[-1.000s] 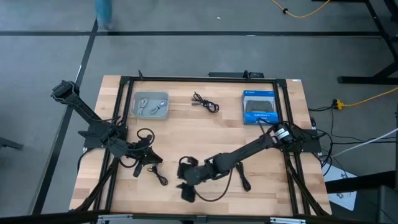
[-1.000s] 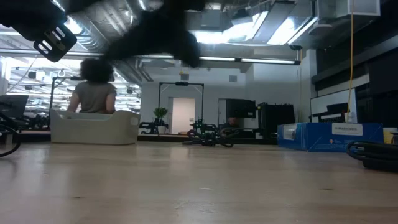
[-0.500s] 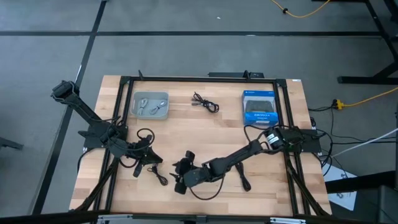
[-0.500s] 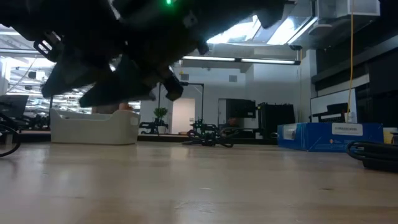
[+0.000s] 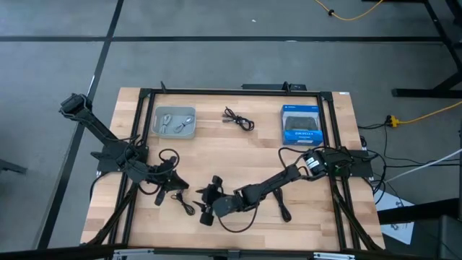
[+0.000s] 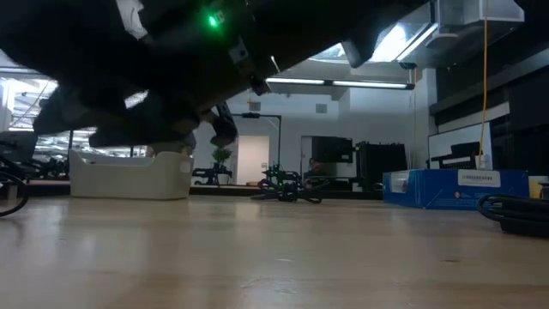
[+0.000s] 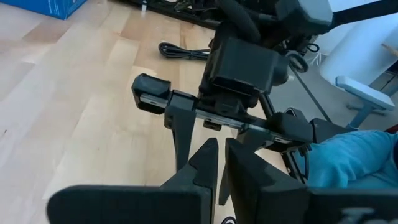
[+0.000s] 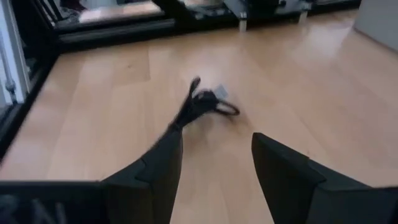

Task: Pick and place USB-C Cables
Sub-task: Put the bottom left black charger cable into the gray bin

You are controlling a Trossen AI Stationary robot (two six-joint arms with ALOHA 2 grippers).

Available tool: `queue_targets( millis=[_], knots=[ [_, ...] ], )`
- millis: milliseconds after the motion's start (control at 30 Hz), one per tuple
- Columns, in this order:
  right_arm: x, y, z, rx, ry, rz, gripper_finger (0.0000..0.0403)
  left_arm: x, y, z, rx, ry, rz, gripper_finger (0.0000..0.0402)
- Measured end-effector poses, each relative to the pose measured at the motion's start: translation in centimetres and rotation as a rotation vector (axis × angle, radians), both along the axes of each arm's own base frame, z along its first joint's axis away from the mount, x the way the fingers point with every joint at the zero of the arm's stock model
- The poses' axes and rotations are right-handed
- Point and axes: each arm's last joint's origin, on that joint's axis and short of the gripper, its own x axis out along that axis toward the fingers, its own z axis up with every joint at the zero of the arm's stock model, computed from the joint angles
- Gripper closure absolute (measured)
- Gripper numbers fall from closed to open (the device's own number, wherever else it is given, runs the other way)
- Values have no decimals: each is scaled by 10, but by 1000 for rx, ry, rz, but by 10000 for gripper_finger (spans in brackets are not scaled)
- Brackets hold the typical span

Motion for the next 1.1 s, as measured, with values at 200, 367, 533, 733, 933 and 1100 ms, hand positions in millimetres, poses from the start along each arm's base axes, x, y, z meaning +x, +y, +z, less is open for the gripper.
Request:
queue_targets(
  millis=[200, 367, 533, 733, 933, 1100],
  knots=[
    [0, 0, 0, 4, -2, 5, 206, 0, 1, 0, 6, -6, 25, 376],
    [1, 1, -9, 1, 9, 10, 206, 0, 1, 0, 6, -6, 25, 376],
    [3, 0, -15, 12, -8, 14, 206, 0, 1, 0, 7, -6, 26, 376],
    [5, -1, -20, 36, -19, 46, 206, 0, 1, 0, 7, -6, 26, 376],
    [7, 0, -17, 55, -50, 59, 206, 0, 1, 0, 11, -7, 24, 376],
    [7, 0, -18, 62, -40, 81, 206, 0, 1, 0, 13, -7, 24, 376]
  ],
)
